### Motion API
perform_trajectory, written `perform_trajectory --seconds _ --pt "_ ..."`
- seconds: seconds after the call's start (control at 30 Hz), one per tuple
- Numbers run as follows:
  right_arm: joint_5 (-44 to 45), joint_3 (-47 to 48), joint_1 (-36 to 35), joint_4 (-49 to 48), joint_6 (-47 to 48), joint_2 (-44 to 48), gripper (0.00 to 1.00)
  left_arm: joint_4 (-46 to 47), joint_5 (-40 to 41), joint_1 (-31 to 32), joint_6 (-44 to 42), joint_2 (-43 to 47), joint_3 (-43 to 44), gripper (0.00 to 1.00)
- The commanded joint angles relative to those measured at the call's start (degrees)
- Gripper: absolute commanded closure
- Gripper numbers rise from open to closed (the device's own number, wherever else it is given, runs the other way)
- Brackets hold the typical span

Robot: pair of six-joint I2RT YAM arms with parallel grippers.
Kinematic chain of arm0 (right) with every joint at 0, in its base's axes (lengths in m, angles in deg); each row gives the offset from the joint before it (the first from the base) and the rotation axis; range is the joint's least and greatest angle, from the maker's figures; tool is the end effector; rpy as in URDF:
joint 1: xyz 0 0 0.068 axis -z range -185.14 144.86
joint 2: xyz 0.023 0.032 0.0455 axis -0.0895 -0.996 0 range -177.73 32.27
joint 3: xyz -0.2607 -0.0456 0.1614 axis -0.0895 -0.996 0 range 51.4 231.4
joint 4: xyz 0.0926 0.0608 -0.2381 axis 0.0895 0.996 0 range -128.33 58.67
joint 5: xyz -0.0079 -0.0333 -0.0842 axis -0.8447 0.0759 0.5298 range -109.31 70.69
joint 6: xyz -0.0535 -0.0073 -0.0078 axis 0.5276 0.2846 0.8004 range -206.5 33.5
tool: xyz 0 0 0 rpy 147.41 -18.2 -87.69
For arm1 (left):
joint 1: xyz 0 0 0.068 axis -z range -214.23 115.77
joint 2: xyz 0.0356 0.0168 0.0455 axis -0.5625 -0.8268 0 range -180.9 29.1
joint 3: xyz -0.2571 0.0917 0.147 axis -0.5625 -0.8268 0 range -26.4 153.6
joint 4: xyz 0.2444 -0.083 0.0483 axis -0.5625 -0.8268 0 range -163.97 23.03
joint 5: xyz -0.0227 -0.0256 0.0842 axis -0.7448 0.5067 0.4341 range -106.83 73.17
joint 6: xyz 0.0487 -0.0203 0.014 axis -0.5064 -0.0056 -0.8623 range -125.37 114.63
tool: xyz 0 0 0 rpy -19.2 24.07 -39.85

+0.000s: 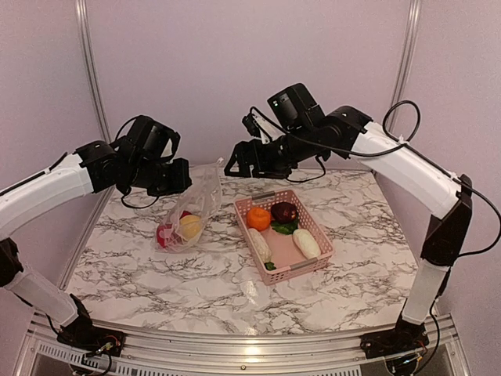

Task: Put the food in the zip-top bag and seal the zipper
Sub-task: Pick up the fake vegetable from the bin.

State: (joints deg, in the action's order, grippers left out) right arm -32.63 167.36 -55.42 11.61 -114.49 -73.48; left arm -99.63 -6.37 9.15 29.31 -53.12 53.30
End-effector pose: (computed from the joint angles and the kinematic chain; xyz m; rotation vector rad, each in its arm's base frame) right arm 0.2605 0.3271 0.4371 -0.6015 2.3627 0.9415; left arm 0.2354 -0.2132 0.3987 0.0637 2.2307 -0.5693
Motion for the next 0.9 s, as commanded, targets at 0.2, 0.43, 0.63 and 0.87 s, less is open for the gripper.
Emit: perform_trajectory --seconds 0.2,0.43,0.63,0.87 --pt "13.1 -12.1 2.7 5.7 4.9 7.1 0.07 -1.3 0.7 -0.3 -0.6 3.1 -1.0 1.0" --pt "10.5 -19.1 6.1 2.6 5.7 6.7 0.14 -1.3 1.0 -0.4 -0.5 4.0 -2.2 1.0" --pt "6.1 -21.3 8.7 0.3 7.2 3.5 0.22 -1.3 1.4 -0.3 -1.0 3.6 -2.4 1.0" --pt "2.6 -19.8 9.5 0.7 10.3 -2.3 0.28 -1.3 1.7 -0.4 -1.4 2.2 -1.2 1.0"
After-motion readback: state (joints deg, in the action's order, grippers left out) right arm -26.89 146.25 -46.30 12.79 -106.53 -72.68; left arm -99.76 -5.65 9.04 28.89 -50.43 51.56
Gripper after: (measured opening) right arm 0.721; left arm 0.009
